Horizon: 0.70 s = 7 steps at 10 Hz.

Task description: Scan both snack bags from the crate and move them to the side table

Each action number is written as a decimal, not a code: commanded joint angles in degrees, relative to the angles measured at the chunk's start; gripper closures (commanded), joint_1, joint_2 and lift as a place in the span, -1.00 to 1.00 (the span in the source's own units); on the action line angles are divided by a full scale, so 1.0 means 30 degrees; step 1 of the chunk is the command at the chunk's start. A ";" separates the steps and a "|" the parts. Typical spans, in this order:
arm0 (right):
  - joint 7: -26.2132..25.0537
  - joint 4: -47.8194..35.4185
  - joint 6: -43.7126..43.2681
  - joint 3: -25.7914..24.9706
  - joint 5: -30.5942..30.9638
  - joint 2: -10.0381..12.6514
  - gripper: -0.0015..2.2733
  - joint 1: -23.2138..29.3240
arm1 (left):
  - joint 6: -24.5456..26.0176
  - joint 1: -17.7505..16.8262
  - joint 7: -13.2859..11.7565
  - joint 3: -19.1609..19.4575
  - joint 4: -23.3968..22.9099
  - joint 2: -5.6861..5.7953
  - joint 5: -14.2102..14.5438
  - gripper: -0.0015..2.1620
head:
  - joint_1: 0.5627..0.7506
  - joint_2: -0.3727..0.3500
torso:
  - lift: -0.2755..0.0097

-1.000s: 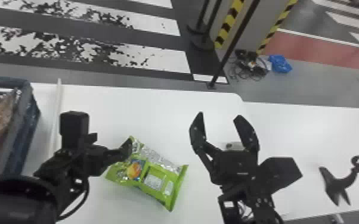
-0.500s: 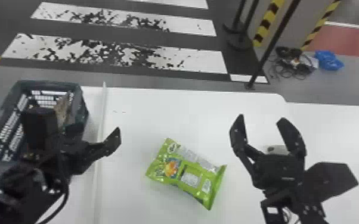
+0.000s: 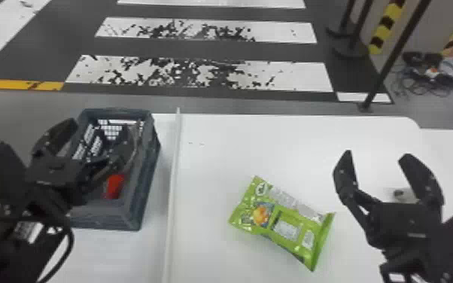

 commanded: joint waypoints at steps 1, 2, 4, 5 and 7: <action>0.0011 0.0297 0.0413 0.0012 -0.0135 0.0028 -0.91 -0.0187 | -0.0592 0.0444 -0.0162 0.1034 0.0065 0.0218 0.0540 -0.93 | 0.41 0.13 | 0.73; 0.0216 0.0385 0.1937 -0.0046 -0.0135 0.0057 -0.91 -0.0275 | -0.0651 0.0678 -0.0719 0.1766 0.0123 0.0218 0.1184 -0.93 | 0.41 0.19 | 0.73; 0.1710 0.0941 0.3988 -0.0310 -0.0545 0.0116 -0.91 -0.0656 | -0.0475 0.0971 -0.1275 0.2792 0.0211 0.0072 0.1799 -0.93 | 0.41 0.32 | 0.73; 0.2296 0.1410 0.3988 -0.0544 -0.0663 0.0116 -0.91 -0.0802 | -0.0123 0.1059 -0.1568 0.3085 0.0240 0.0013 0.2005 -0.93 | 0.41 0.35 | 0.73; 0.3966 0.2318 0.6214 -0.1599 -0.1805 0.0175 -0.82 -0.1564 | 0.0170 0.1352 -0.1744 0.3260 0.0240 -0.0016 0.2122 -0.93 | 0.41 0.41 | 0.73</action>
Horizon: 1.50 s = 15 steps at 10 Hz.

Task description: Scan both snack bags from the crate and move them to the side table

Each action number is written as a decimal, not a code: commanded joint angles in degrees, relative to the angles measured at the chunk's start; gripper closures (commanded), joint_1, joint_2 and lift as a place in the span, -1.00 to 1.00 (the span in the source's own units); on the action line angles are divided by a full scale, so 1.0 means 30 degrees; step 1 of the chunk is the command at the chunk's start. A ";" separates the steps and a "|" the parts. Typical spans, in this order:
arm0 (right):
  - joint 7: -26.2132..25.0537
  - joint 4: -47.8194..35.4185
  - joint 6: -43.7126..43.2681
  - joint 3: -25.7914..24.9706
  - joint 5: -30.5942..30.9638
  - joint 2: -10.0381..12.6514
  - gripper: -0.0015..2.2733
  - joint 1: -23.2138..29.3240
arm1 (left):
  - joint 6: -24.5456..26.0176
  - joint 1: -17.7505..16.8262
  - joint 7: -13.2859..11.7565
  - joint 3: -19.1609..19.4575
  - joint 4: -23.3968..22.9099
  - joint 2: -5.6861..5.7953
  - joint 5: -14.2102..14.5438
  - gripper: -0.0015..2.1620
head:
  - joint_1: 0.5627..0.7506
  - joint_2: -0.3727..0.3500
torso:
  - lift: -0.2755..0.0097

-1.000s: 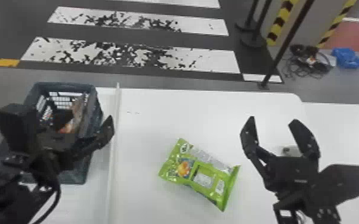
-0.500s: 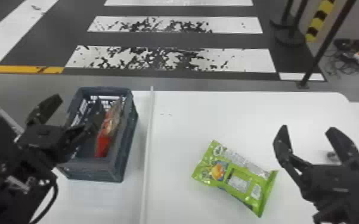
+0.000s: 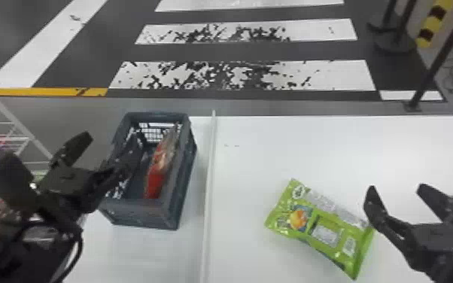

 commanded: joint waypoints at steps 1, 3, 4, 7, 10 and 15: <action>-0.0002 0.0771 0.1218 -0.0211 -0.0190 0.0011 -0.82 -0.0849 | 0.0096 0.0386 -0.0254 0.0387 0.0030 -0.0060 0.0389 -0.93 | 0.41 0.38 | 0.73; 0.0408 0.1621 0.1336 -0.0504 -0.0453 0.0011 -0.82 -0.1406 | 0.0096 0.1060 -0.0723 0.0914 -0.0088 -0.0441 0.0770 -0.93 | 0.41 0.35 | 0.73; 0.0613 0.1621 0.1453 -0.0358 -0.0482 0.0011 -0.72 -0.1464 | 0.0096 0.1324 -0.0869 0.1119 -0.0176 -0.0617 0.0829 -0.93 | 0.41 0.33 | 0.73; 0.0819 0.0273 0.5554 0.0814 -0.0102 0.0099 0.85 -0.1493 | 0.0096 0.1734 -0.1162 0.1207 -0.0351 -0.1056 0.0712 -0.93 | 0.41 0.44 | 0.73; 0.2049 -0.2100 0.9304 0.1517 0.0250 0.0157 0.98 -0.0615 | 0.0272 0.1705 -0.1221 0.1119 -0.0322 -0.1173 0.0536 -0.93 | 0.41 0.63 | 0.73; 0.2049 -0.3623 1.2996 0.4066 0.0982 0.0245 0.98 -0.0292 | 0.0389 0.1734 -0.1279 0.1090 -0.0117 -0.1349 0.0389 -0.93 | 0.41 0.97 | 0.73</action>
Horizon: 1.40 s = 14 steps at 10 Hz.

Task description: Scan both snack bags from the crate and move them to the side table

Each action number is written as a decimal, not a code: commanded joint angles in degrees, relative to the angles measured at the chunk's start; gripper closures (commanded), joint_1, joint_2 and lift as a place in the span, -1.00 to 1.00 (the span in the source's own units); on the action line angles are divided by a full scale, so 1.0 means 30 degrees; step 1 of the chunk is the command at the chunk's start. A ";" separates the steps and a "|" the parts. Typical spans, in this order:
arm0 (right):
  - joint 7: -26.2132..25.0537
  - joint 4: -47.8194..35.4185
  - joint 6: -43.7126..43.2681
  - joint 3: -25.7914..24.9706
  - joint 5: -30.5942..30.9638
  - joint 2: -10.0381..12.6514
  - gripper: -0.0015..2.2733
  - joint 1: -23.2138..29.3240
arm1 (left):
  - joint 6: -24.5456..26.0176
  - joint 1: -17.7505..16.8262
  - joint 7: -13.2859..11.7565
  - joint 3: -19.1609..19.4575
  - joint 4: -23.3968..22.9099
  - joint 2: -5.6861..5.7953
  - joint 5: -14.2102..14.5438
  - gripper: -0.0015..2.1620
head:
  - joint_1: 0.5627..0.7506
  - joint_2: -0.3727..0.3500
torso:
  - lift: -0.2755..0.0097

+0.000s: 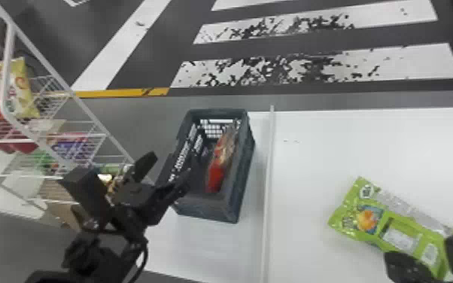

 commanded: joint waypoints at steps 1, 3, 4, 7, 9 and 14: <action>0.0000 0.0031 0.0308 0.0836 0.0448 0.0000 0.98 -0.0268 | 0.0057 0.0011 0.0000 -0.0047 0.0027 0.0034 0.0000 -0.93 | 0.41 1.00 | 0.73; -0.0059 0.1350 0.0249 0.1334 0.0624 0.0176 0.98 -0.1323 | -0.0002 0.0040 0.0000 -0.0076 -0.0061 0.0034 0.0000 -0.93 | 0.41 1.00 | 0.73; -0.0029 0.1877 0.0308 0.1452 0.0390 0.0264 0.98 -0.1762 | -0.0002 0.0040 0.0000 -0.0047 -0.0061 0.0063 0.0000 -0.93 | 0.41 1.00 | 0.73; -0.0059 0.3137 0.0308 0.2389 0.0595 0.0703 0.98 -0.2758 | -0.0002 0.0040 0.0000 -0.0018 0.0027 0.0151 0.0029 -0.93 | 0.41 1.00 | 0.73; -0.0029 0.4045 0.0308 0.2506 0.0478 0.0996 0.98 -0.3373 | 0.0057 0.0040 0.0000 -0.0018 0.0085 0.0180 0.0029 -0.93 | 0.41 1.00 | 0.73; -0.0059 0.7121 -0.0044 0.3327 0.0712 0.1992 0.98 -0.5688 | -0.0002 0.0040 -0.0029 0.0012 0.0349 0.0298 0.0059 -0.93 | 0.41 1.00 | 0.73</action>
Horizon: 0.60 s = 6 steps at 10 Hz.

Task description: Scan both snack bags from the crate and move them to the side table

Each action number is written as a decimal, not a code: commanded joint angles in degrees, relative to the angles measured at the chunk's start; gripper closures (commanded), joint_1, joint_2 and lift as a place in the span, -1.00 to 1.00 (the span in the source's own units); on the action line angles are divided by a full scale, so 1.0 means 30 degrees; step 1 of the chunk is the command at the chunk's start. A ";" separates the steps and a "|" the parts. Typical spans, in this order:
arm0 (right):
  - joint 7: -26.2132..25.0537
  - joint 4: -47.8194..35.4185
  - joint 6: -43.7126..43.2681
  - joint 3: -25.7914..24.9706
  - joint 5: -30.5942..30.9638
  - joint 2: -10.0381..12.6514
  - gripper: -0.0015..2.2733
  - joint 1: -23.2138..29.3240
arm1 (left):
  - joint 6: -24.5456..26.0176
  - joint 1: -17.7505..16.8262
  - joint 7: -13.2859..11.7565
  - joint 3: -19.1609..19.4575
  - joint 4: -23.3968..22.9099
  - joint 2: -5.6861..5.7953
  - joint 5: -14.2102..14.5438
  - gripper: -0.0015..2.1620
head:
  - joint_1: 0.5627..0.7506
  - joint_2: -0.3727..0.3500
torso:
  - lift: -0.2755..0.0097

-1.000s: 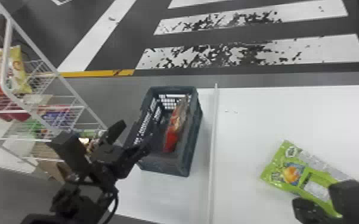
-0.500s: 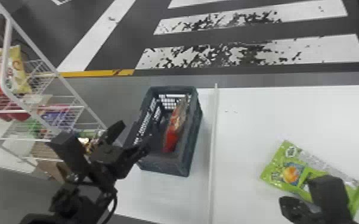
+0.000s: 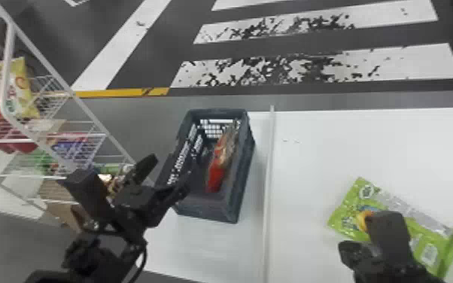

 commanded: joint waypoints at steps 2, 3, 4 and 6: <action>-0.0218 0.0652 -0.0302 -0.0069 0.0106 0.0360 0.98 -0.0782 | -0.0013 0.0002 0.0000 0.0019 0.0168 0.0047 0.0028 -0.93 | 0.41 1.00 | 0.73; -0.0452 0.0945 -0.0360 -0.0069 0.0164 0.0418 0.98 -0.1134 | -0.0072 -0.0027 0.0000 -0.0011 0.0197 0.0047 -0.0001 -0.93 | 0.41 1.00 | 0.73; -0.0745 0.1355 -0.0360 -0.0128 0.0194 0.0506 0.98 -0.1602 | -0.0013 -0.0027 0.0000 -0.0040 0.0197 -0.0012 -0.0001 -0.93 | 0.41 1.00 | 0.73; -0.1009 0.2557 -0.0360 -0.0450 0.0194 0.0887 0.98 -0.2540 | -0.0013 -0.0027 -0.0029 -0.0040 0.0197 0.0017 -0.0001 -0.93 | 0.41 1.00 | 0.73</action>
